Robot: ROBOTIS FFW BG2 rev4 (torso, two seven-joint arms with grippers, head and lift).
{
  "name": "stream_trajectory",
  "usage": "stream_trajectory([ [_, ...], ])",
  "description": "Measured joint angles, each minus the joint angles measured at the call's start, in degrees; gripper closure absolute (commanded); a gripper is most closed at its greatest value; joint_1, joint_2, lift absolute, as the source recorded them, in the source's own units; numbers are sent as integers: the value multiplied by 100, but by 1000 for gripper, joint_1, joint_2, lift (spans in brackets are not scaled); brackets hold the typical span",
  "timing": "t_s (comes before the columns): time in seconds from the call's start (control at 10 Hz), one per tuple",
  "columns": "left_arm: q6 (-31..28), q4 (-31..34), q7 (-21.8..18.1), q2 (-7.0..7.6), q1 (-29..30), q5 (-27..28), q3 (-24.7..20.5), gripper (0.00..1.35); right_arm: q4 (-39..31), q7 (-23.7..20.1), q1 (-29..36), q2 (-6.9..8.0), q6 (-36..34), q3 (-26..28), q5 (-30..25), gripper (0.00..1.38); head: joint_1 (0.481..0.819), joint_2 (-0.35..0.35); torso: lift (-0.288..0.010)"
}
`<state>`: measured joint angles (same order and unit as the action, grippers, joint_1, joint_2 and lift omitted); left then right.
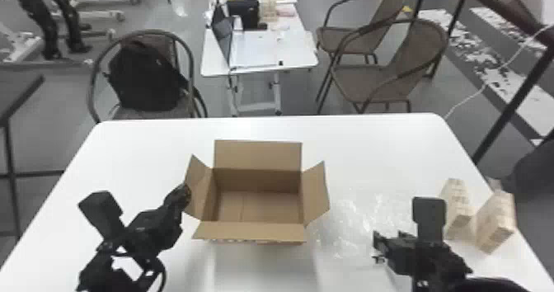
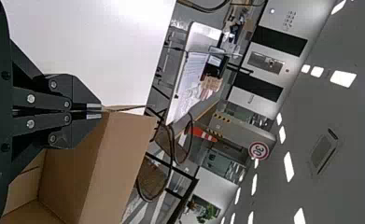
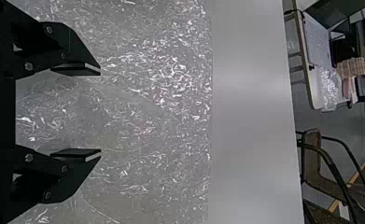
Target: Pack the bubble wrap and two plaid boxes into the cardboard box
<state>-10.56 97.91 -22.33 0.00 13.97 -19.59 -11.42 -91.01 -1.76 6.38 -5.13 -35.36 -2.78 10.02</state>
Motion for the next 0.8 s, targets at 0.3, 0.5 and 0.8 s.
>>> stream_trajectory([
  [0.3, 10, -4, 0, 0, 1, 0, -1, 1220, -173, -8, 93, -39, 90, 19, 325, 1217, 695, 52, -39],
  [0.5, 19, -5, -7, 0, 9, -1, -8, 1220, -423, -7, 191, -41, 99, 23, 457, 1217, 695, 59, -39],
  [0.8, 26, -4, -18, 0, 9, -1, -2, 1220, -1113, 3, 303, -41, -146, 57, 467, 1217, 695, 64, -39],
])
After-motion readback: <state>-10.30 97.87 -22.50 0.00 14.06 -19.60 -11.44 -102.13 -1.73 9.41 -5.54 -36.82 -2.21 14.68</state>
